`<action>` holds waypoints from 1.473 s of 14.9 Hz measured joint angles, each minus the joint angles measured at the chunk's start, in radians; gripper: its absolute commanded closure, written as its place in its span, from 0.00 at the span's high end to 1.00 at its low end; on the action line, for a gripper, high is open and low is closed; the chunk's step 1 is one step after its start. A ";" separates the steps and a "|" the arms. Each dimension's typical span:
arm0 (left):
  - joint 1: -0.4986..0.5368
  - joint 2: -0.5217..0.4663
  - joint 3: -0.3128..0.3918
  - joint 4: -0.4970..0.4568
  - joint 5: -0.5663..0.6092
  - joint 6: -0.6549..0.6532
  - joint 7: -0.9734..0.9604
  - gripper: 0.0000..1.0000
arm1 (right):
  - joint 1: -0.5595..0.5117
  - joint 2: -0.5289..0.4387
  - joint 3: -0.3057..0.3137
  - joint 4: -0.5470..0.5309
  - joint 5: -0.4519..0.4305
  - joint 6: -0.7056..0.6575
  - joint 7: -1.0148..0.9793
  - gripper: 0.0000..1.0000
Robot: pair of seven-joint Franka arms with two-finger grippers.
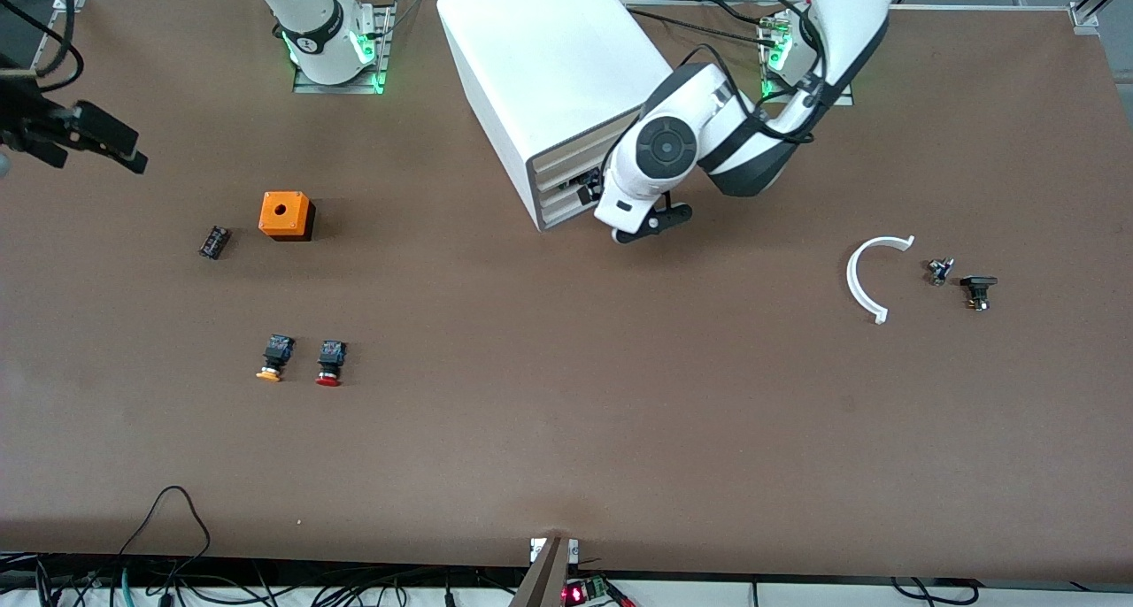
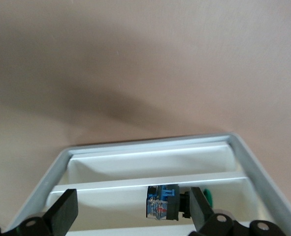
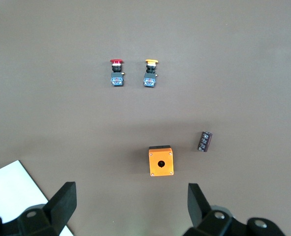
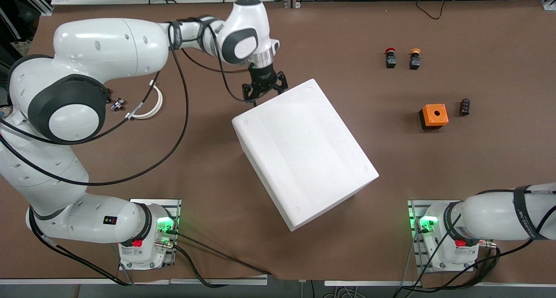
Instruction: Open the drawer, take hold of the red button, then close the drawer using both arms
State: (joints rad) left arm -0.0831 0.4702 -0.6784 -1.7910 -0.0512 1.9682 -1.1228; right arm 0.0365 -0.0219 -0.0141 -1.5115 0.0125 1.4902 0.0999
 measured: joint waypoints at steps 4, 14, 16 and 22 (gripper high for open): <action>0.089 -0.016 0.000 0.131 0.080 -0.178 0.151 1.00 | 0.000 -0.065 0.000 -0.104 0.000 0.094 0.000 1.00; 0.272 -0.062 0.095 0.392 0.126 -0.453 0.755 1.00 | 0.000 -0.102 0.000 -0.203 0.000 0.155 0.000 1.00; 0.237 -0.109 0.200 0.386 0.089 -0.465 0.875 1.00 | 0.000 -0.101 0.000 -0.200 0.000 0.152 0.000 1.00; 0.103 -0.281 0.541 0.269 0.050 -0.476 1.235 1.00 | 0.004 -0.086 0.005 -0.161 0.000 0.149 -0.001 1.00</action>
State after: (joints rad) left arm 0.0195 0.1893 -0.1376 -1.5218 -0.0012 1.4921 0.1122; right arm 0.0405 -0.1081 -0.0094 -1.6729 0.0126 1.6394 0.0985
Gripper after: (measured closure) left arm 0.000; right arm 0.000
